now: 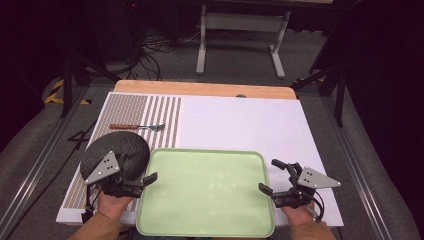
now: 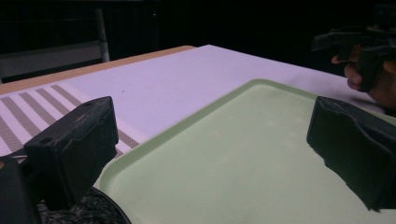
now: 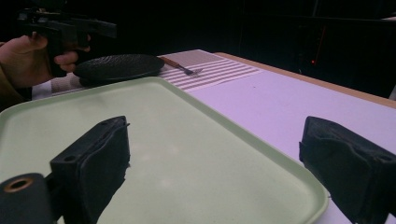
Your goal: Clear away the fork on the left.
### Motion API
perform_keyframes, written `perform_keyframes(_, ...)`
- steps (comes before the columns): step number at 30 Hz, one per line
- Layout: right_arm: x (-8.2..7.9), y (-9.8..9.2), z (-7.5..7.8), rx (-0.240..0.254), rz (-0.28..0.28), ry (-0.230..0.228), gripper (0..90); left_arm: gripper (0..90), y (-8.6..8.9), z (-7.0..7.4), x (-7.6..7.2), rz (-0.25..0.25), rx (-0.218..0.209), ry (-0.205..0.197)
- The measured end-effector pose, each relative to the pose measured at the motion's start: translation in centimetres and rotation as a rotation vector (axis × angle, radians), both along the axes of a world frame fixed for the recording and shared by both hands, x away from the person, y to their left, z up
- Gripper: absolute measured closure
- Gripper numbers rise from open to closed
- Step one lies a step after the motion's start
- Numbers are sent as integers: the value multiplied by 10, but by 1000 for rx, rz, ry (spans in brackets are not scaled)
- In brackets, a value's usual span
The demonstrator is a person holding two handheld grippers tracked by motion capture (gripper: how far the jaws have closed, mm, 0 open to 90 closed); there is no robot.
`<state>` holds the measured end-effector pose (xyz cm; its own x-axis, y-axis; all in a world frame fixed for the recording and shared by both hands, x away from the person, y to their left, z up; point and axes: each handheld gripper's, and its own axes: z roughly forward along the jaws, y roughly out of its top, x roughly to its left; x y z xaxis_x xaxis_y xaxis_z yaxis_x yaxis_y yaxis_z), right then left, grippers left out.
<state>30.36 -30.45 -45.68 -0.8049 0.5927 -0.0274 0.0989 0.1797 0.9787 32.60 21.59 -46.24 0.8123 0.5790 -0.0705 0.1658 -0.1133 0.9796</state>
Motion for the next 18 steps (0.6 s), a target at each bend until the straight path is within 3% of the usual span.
perform_keyframes(7,0,-1,1,26,24,3,87,47,0,10,9,-14,-8,4)
perform_keyframes(13,1,-1,0,22,24,10,86,65,-3,19,14,-18,45,-11)
perform_keyframes(14,1,0,0,19,30,13,86,66,-4,20,17,-21,77,-6)
perform_keyframes(16,1,1,0,16,32,9,86,66,-6,24,23,-35,99,12)
perform_keyframes(18,0,1,1,15,34,7,86,66,-6,29,26,-40,98,7)
